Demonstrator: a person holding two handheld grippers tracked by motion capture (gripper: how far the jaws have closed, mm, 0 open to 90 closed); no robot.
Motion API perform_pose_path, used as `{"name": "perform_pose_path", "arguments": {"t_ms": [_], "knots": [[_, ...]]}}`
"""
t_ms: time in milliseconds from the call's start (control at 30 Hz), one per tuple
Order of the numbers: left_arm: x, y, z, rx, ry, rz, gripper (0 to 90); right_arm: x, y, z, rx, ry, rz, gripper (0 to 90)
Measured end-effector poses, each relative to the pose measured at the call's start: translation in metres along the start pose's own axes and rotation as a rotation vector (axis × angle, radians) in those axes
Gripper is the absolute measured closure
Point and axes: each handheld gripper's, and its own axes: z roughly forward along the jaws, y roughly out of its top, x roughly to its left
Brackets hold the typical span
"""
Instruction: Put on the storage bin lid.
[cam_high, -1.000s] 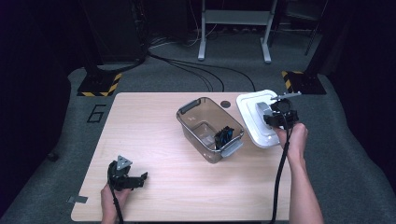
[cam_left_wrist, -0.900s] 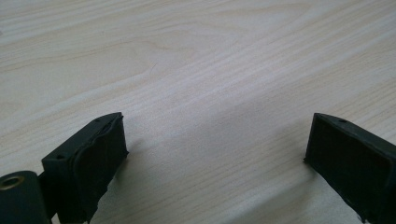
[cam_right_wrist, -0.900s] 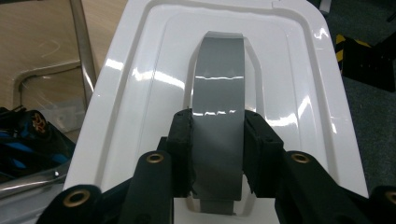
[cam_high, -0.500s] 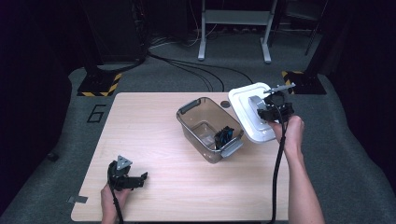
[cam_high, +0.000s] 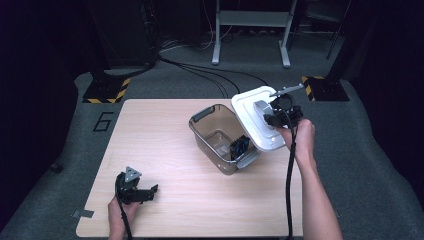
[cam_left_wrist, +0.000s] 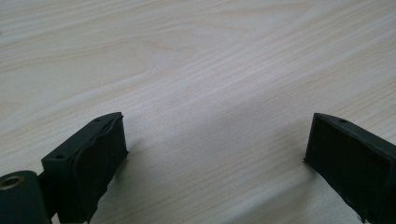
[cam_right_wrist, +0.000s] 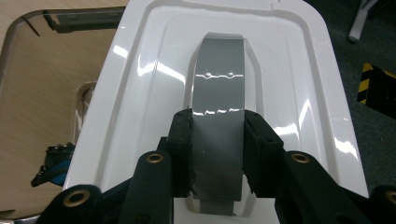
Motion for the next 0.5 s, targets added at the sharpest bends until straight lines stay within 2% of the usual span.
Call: {"name": "perform_pose_path", "arguments": {"t_ms": [133,233,433,500], "knots": [[0.000,0.000,0.000,0.000,0.000,-0.001,5.0,0.009,0.006,0.001,-0.001,0.022,-0.038,66.7],[0.000,0.000,0.000,0.000,0.000,0.000,5.0,0.014,0.010,0.002,0.000,0.036,-0.039,66.7],[0.000,0.000,0.000,-0.001,0.001,-0.003,5.0,0.032,0.018,0.007,0.009,0.074,-0.070,66.7],[0.000,0.000,0.000,-0.001,0.002,-0.004,5.0,0.036,0.020,0.010,0.013,0.085,-0.096,66.7]]}}
